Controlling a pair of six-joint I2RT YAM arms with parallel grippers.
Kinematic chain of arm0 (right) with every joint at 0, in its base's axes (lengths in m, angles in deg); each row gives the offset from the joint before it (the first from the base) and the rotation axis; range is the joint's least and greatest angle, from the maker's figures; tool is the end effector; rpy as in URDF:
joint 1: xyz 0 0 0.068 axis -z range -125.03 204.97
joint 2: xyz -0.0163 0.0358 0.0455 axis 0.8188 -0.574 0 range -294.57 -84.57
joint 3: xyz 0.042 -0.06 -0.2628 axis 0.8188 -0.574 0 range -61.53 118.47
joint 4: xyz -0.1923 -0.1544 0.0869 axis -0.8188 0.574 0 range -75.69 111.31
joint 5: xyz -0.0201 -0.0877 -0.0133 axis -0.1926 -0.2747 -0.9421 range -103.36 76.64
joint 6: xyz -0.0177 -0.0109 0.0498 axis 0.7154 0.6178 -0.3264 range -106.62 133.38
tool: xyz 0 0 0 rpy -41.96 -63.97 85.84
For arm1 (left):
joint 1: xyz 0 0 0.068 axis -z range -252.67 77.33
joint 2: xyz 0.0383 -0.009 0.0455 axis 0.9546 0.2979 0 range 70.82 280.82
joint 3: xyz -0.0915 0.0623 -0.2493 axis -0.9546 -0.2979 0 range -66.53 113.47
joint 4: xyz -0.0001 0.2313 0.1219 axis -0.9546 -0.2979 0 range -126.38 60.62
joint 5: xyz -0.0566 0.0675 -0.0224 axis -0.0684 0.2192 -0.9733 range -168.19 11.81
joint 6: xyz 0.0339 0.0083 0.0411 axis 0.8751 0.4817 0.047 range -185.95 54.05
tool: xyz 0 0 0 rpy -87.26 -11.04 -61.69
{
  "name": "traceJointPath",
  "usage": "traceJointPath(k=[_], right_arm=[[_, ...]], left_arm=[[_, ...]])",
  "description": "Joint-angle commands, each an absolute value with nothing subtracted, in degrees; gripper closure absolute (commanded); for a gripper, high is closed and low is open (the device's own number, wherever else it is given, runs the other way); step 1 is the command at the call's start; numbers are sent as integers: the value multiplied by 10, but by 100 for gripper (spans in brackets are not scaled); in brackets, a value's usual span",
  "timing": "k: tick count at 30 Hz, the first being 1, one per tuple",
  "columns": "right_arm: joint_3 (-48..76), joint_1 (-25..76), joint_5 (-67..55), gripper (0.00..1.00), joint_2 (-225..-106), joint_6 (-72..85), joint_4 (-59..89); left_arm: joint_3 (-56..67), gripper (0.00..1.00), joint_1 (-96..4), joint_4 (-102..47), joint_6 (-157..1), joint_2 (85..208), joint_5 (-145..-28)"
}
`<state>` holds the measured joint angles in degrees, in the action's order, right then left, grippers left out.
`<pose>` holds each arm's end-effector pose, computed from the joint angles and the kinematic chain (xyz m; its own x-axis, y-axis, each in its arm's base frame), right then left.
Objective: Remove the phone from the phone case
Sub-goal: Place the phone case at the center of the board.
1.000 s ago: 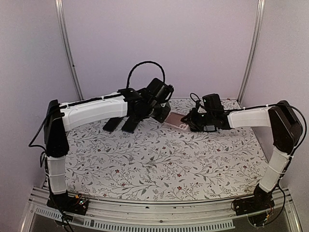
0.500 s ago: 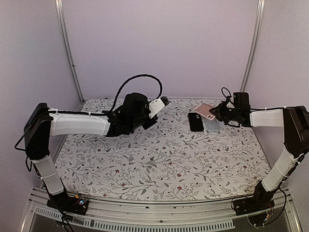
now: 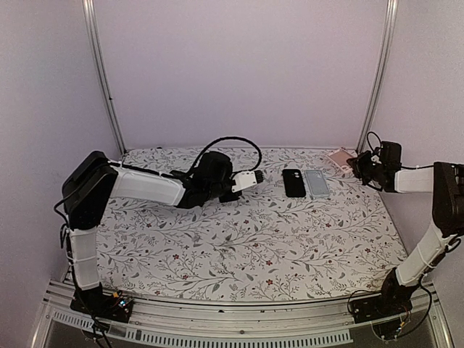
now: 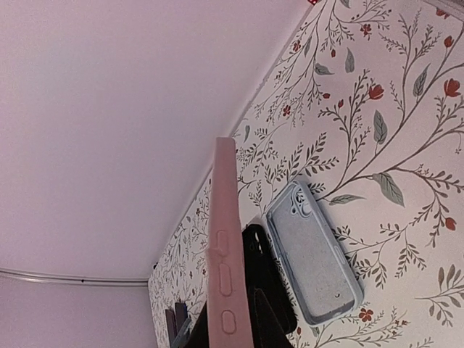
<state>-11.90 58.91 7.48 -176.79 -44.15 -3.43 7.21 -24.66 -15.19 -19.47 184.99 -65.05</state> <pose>0.3487 -0.0113 0.2104 -0.4426 0.8209 -0.3609 0.2155 0.4881 0.8458 0.3076 -0.3298 0.1930 0.2222 0.8086 -0.5448 0.6189 0.3148 0.7196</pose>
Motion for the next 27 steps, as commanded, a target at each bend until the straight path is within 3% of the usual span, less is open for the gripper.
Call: traceJointPath(k=[1,18,21,24,27], right_arm=[[-118,606,83,100,-1799,-460,-79],[-81,642,123,100,-1936,-520,-127],[-81,643,126,91,-1950,-529,-132],[-85,643,129,80,-1958,-535,-137],[-100,642,136,76,-1960,-538,-147]], left_arm=[[113,100,-270,-133,-148,1885,-637],[74,100,-311,-119,-76,1901,-640],[70,100,-311,-133,-101,1895,-650],[71,94,-311,-158,-128,1893,-651],[70,86,-311,-177,-154,1890,-647]])
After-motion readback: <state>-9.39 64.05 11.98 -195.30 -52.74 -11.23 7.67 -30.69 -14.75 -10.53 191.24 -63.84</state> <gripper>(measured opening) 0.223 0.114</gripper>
